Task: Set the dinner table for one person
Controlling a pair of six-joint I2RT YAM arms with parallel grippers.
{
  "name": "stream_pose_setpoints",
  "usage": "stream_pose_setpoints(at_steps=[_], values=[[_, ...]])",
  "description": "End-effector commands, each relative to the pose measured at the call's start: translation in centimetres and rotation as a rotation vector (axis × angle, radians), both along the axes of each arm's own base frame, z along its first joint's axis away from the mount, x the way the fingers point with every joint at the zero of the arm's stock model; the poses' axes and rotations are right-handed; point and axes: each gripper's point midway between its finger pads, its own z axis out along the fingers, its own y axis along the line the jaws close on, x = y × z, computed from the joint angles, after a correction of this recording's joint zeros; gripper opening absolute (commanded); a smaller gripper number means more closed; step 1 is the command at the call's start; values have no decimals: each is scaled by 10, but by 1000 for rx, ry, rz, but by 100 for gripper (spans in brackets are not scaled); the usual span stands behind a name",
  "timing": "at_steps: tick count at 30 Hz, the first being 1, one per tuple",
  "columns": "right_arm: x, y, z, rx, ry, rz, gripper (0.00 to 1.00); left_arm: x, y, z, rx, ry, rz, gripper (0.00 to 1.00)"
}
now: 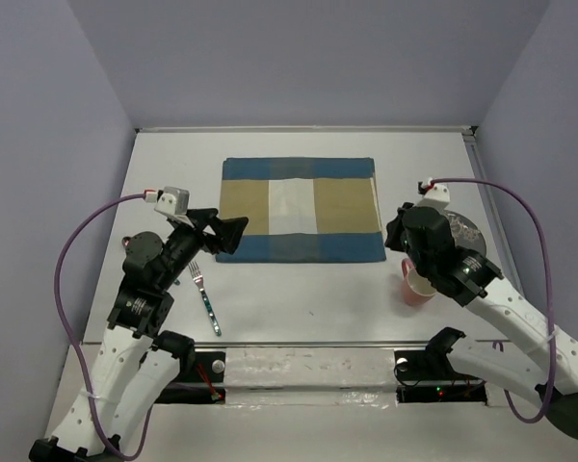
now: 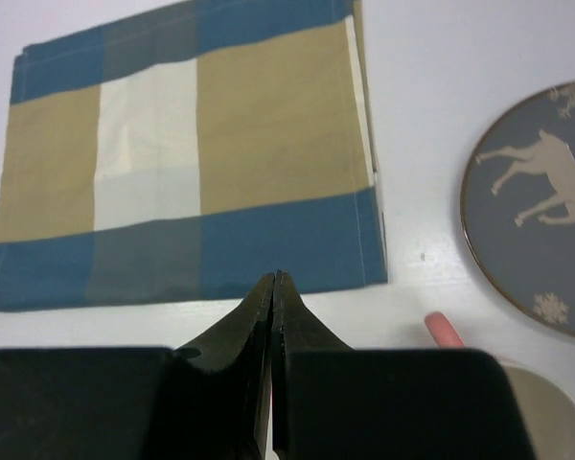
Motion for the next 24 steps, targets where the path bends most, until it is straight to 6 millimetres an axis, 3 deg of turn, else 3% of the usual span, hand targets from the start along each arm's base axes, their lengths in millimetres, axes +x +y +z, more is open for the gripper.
stream_pose_setpoints(at_steps=[1, 7, 12, 14, 24], values=[[-25, -19, -13, 19, 91, -49, 5, -6, -7, 15, 7, -55, -43, 99], [-54, -37, -44, -28, 259, -101, 11, -12, -9, 16, 12, -62, -57, 99], [-72, -51, -50, -46, 326, -143, 36, -18, -15, 19, 11, -77, -87, 99], [-79, -56, -57, -85, 384, -162, 37, -22, -16, 22, 9, -87, -93, 99], [-74, -57, -84, -153, 466, -217, 45, -34, -20, 28, 13, -115, -113, 99]])
